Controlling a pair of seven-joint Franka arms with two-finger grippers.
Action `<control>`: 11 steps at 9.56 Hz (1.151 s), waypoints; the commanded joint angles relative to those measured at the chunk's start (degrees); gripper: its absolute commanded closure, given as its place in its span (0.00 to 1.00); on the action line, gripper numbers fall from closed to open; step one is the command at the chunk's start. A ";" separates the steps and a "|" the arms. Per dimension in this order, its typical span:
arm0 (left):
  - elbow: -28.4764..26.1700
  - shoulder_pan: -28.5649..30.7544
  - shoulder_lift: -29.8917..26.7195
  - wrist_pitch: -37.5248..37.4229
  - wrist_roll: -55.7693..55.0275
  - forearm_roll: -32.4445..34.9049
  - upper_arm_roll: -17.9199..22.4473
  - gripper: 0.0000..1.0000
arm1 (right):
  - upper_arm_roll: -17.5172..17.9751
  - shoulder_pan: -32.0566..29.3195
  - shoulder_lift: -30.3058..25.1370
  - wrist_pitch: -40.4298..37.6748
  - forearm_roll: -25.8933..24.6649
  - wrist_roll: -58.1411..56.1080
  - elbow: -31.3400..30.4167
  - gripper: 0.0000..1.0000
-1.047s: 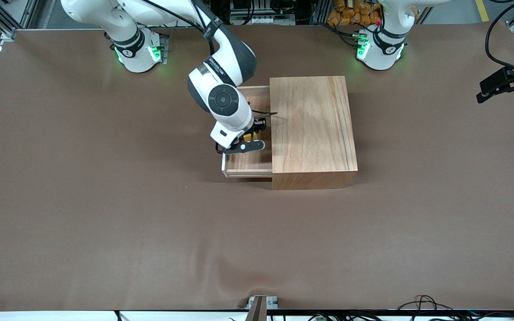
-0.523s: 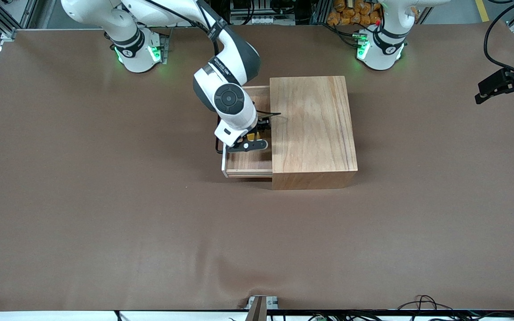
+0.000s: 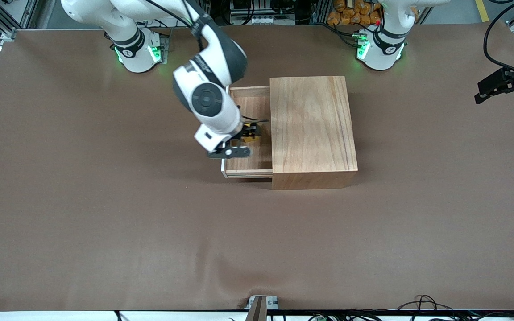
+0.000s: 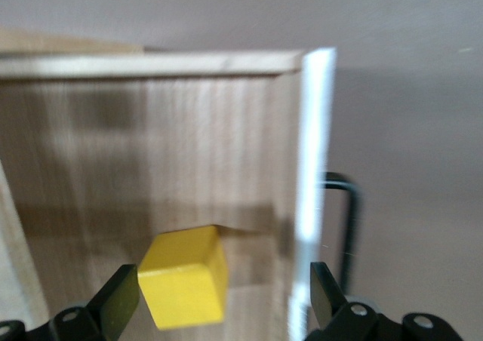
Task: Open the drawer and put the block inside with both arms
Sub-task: 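Open the right gripper to drop the cube into the drawer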
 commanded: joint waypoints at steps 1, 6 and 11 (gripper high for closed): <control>1.09 -0.15 0.05 -1.27 0.31 -0.58 -0.20 0.00 | 0.15 -4.28 -5.96 -4.09 0.28 -0.19 -0.91 0.00; 1.18 -0.07 0.05 -1.27 0.31 -0.41 -0.55 0.00 | 0.24 -23.94 -15.28 -12.53 -2.95 -19.39 -1.70 0.00; 1.79 -0.15 0.14 -1.27 0.31 -0.05 -0.47 0.00 | 4.97 -43.21 -25.21 -23.95 -13.84 -34.82 -1.61 0.00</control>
